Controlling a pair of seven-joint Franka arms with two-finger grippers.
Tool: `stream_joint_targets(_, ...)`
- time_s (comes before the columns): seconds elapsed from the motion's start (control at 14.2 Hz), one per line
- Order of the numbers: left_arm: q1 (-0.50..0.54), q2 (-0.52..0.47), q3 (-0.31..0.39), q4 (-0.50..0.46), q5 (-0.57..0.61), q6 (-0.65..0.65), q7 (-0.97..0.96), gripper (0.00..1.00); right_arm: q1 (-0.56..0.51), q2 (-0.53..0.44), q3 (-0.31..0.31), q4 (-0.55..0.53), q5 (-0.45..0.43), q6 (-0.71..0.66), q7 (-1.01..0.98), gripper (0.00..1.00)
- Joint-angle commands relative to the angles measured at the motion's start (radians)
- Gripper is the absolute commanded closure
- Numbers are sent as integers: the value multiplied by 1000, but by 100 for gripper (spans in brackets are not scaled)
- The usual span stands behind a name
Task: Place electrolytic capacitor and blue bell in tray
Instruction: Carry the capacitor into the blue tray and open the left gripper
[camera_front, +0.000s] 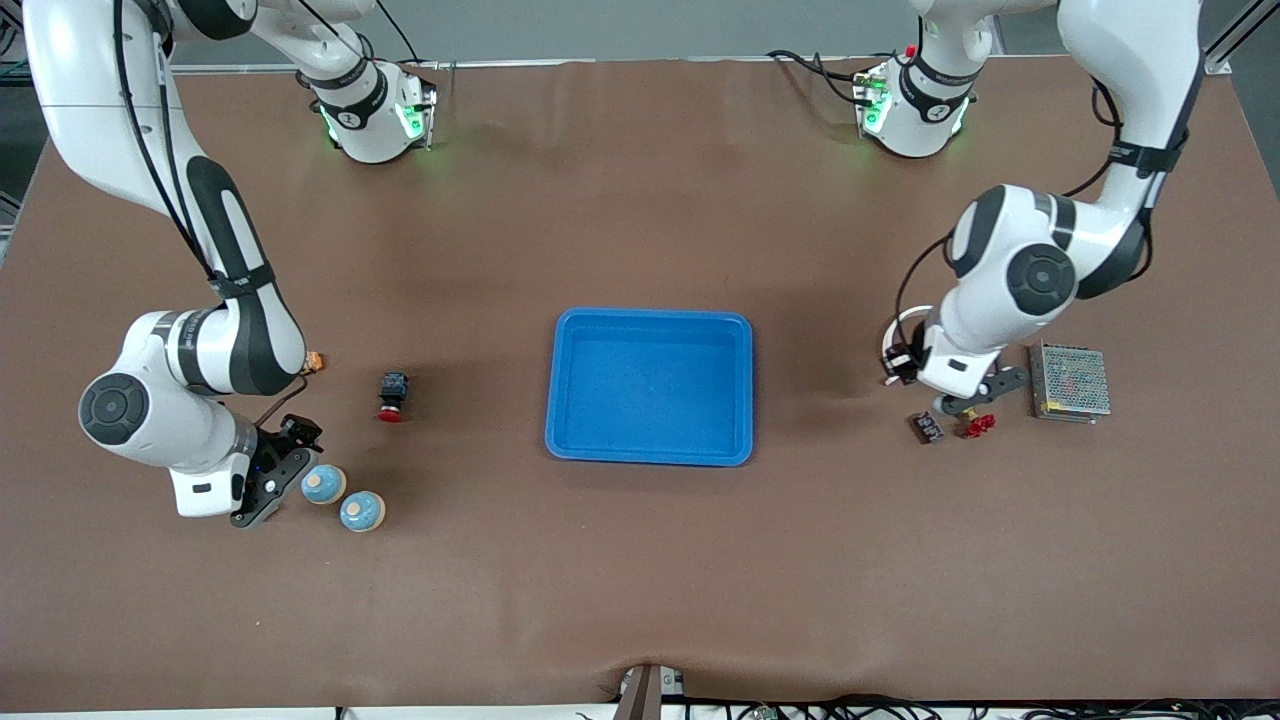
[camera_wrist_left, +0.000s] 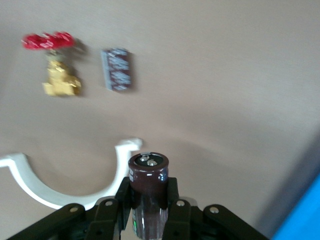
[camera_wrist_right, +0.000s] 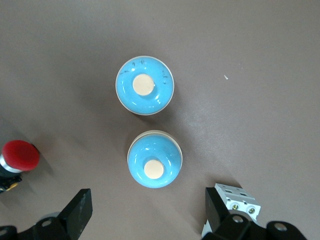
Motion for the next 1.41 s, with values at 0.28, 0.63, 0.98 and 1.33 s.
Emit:
stream_joint_targets(0.28, -191, 104, -7, 129, 25, -23, -308, 100, -9, 43, 8, 25, 27, 22, -55, 0)
stream_joint_targets(0.63, -302, 222, -2, 224, 29, -22, -468, 100, -7, 75, 8, 22, 47, 45, -70, 0)
stream_joint_targets(0.98, -363, 326, -1, 323, 57, -22, -623, 100, -9, 98, 8, 22, 49, 79, -87, 0)
stream_joint_targets(1.33, -414, 402, 8, 370, 60, -19, -673, 100, -10, 117, 8, 25, 55, 93, -88, 0)
